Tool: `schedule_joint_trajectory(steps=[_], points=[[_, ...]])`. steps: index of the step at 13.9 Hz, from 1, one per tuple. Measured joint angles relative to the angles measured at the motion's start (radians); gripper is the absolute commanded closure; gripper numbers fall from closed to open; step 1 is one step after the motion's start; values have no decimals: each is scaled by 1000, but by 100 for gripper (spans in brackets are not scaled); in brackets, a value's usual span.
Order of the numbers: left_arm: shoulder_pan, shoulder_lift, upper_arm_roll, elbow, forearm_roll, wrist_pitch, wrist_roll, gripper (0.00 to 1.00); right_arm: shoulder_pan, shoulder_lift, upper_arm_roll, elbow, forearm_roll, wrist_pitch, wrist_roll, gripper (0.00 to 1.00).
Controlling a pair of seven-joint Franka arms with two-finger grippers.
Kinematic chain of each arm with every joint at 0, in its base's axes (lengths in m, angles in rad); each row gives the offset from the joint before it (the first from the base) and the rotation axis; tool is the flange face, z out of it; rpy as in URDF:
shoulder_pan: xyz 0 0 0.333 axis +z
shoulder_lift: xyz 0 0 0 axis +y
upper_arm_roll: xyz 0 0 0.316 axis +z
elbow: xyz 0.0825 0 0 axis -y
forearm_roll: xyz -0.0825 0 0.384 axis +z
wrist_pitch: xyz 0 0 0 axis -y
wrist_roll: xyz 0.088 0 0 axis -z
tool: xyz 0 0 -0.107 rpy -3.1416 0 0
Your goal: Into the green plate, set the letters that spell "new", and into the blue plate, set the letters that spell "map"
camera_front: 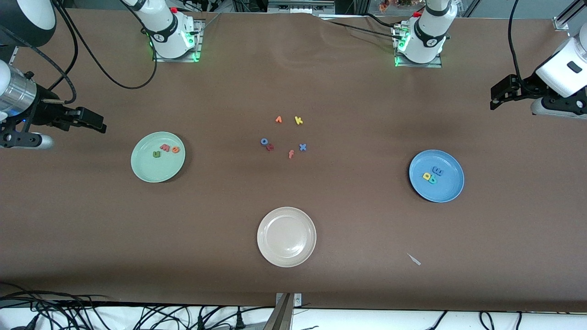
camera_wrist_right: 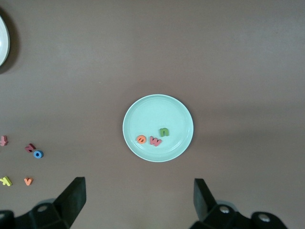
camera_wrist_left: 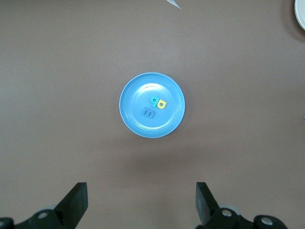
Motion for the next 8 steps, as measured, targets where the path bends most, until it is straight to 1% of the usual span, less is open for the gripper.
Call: schedule_joint_trajectory(steps=[8], points=[[30, 1, 3, -5, -1, 7, 0, 0, 1, -14, 5, 1, -3, -12, -46, 0]])
